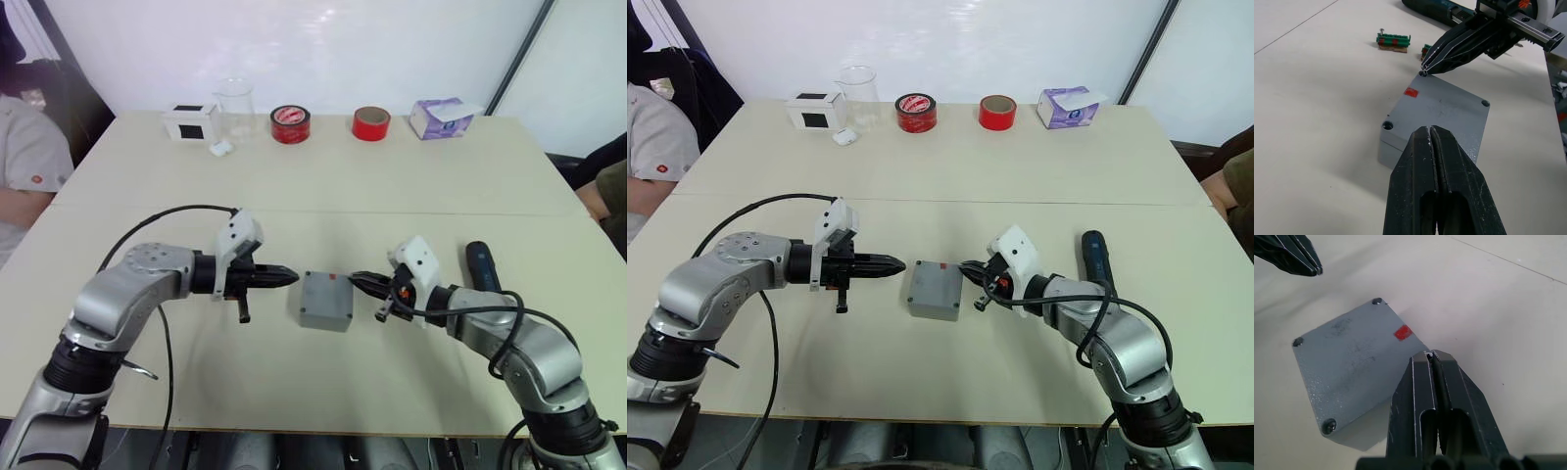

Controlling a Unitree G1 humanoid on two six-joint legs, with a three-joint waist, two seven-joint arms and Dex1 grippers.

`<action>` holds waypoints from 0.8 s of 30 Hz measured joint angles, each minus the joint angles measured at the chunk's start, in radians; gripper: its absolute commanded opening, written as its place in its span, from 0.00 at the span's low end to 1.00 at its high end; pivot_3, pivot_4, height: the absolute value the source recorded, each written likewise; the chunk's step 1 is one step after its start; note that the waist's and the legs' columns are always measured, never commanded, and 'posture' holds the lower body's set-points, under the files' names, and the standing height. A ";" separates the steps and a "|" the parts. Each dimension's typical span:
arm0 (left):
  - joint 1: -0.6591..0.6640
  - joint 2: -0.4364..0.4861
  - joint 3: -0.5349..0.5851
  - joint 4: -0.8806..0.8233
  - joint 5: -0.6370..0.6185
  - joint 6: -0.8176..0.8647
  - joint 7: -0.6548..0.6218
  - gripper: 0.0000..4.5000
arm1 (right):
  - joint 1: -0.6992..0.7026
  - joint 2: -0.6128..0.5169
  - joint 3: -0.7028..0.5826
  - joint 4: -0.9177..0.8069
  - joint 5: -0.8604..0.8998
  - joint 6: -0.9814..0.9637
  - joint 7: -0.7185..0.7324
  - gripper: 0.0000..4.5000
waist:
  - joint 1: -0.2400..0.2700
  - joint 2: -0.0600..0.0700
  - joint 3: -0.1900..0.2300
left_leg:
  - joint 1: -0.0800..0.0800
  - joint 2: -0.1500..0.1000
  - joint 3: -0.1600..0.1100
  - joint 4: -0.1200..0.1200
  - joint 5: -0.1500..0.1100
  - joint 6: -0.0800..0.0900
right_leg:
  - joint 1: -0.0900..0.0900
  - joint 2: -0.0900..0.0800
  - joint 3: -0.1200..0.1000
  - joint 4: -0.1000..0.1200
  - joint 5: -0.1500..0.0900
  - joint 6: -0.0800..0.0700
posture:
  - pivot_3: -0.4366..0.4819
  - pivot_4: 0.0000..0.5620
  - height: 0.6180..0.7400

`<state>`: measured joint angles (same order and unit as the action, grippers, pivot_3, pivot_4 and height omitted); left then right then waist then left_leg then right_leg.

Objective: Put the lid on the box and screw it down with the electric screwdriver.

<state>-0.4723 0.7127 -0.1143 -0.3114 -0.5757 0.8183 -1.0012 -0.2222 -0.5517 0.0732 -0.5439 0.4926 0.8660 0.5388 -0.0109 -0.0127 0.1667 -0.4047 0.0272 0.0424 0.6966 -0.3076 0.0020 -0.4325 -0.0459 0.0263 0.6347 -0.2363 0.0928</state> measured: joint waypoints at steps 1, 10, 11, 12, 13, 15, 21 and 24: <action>0.000 0.000 0.000 0.000 0.000 0.000 0.000 0.00 | 0.000 0.000 0.001 0.000 -0.002 0.000 0.000 0.15 | 0.000 0.000 0.000 | 0.000 0.000 0.000 0.000 0.000 0.000 | 0.000 0.000 0.000 0.000 0.000 0.000 | 0.48 0.27 1.00; -0.005 -0.008 -0.002 0.003 0.000 -0.004 -0.001 0.00 | -0.010 -0.009 -0.024 0.000 0.003 0.017 -0.006 0.73 | 0.000 0.000 0.000 | 0.000 0.000 0.000 0.000 0.000 0.000 | 0.000 0.000 0.000 0.000 0.000 0.000 | 0.48 0.27 1.00; -0.011 -0.010 -0.009 0.008 0.001 -0.010 -0.003 0.00 | -0.021 0.000 -0.049 0.000 0.021 0.034 -0.016 0.73 | 0.000 0.000 0.000 | 0.000 0.000 0.000 0.000 0.000 0.000 | 0.000 0.000 0.000 0.000 0.000 0.000 | 0.48 0.27 1.00; -0.019 -0.016 -0.019 0.017 0.005 -0.021 -0.007 0.00 | -0.038 0.009 -0.085 0.000 0.048 0.067 -0.028 0.73 | 0.001 0.000 0.000 | 0.000 0.000 0.000 0.000 0.000 0.000 | 0.000 0.000 0.000 0.000 0.000 0.000 | 0.48 0.27 1.00; -0.028 -0.023 -0.029 0.023 0.009 -0.025 -0.012 0.00 | -0.056 0.009 -0.114 0.000 0.070 0.095 -0.037 0.73 | 0.001 0.000 0.000 | 0.000 0.000 0.000 0.000 0.000 0.000 | 0.000 0.000 0.000 0.000 0.000 0.000 | 0.48 0.27 1.00; -0.056 -0.042 -0.044 0.037 0.018 -0.036 -0.024 0.00 | -0.096 -0.014 -0.181 0.000 0.108 0.167 -0.055 0.79 | 0.004 0.000 0.000 | -0.001 -0.001 0.000 0.000 0.000 0.000 | 0.000 0.000 0.000 0.000 0.000 0.000 | 0.48 0.27 1.00; -0.159 -0.089 -0.100 0.065 0.046 -0.103 -0.072 0.00 | -0.242 -0.257 -0.352 0.142 0.150 0.479 -0.089 0.99 | 0.004 0.001 0.001 | -0.001 -0.002 0.003 0.000 0.000 0.000 | 0.001 -0.001 0.000 -0.002 0.000 -0.001 | 0.48 0.27 1.00; -0.195 -0.117 -0.122 0.072 0.060 -0.137 -0.099 0.00 | -0.299 -0.422 -0.360 0.244 0.158 0.664 -0.057 0.99 | 0.001 0.001 0.001 | -0.001 -0.001 0.003 0.000 -0.001 0.001 | 0.001 0.000 0.000 -0.004 0.000 -0.001 | 0.48 0.27 1.00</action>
<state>-0.6670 0.5961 -0.2365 -0.2391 -0.5161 0.6817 -1.0999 -0.5207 -0.9737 -0.2873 -0.2995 0.6503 1.5304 0.4816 -0.0095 -0.0119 0.1672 -0.4060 0.0263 0.0457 0.6963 -0.3083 0.0032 -0.4320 -0.0461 0.0264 0.6312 -0.2364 0.0921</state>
